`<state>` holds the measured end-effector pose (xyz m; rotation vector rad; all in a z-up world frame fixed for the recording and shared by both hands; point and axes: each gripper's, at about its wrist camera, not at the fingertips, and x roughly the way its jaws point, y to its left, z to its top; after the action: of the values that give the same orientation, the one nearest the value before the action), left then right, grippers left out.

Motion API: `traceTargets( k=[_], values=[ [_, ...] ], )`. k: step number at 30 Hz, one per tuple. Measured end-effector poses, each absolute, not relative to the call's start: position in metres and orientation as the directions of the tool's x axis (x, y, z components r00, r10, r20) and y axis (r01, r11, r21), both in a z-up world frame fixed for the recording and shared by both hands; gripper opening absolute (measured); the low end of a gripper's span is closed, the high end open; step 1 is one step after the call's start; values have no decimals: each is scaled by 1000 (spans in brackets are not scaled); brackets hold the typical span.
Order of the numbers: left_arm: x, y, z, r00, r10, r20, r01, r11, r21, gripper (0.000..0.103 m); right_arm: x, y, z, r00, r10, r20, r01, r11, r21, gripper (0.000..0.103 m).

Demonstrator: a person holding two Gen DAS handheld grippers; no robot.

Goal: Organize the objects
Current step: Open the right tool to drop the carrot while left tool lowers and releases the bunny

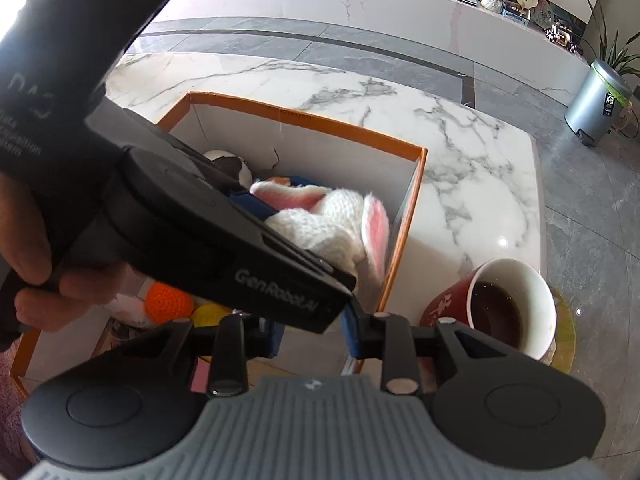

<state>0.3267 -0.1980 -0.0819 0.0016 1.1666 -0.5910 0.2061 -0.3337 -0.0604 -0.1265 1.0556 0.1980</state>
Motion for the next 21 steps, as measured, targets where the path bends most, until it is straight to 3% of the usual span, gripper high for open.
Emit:
traceTargets(
  k=[8,15,21],
  values=[
    [317,-171,-56,288,-496,-819,424,833,-355,80,210,-324,-71,465,51,-884,-232,971,-66,26],
    [305,-146,-32,380,-455,-805,423,860,-287,77,213,-310,-70,510,7,-860,-256,956,-144,26],
    [299,-126,-27,428,-443,-788,409,872,-268,77,230,-306,-80,519,-14,-855,-247,955,-165,19]
  ],
)
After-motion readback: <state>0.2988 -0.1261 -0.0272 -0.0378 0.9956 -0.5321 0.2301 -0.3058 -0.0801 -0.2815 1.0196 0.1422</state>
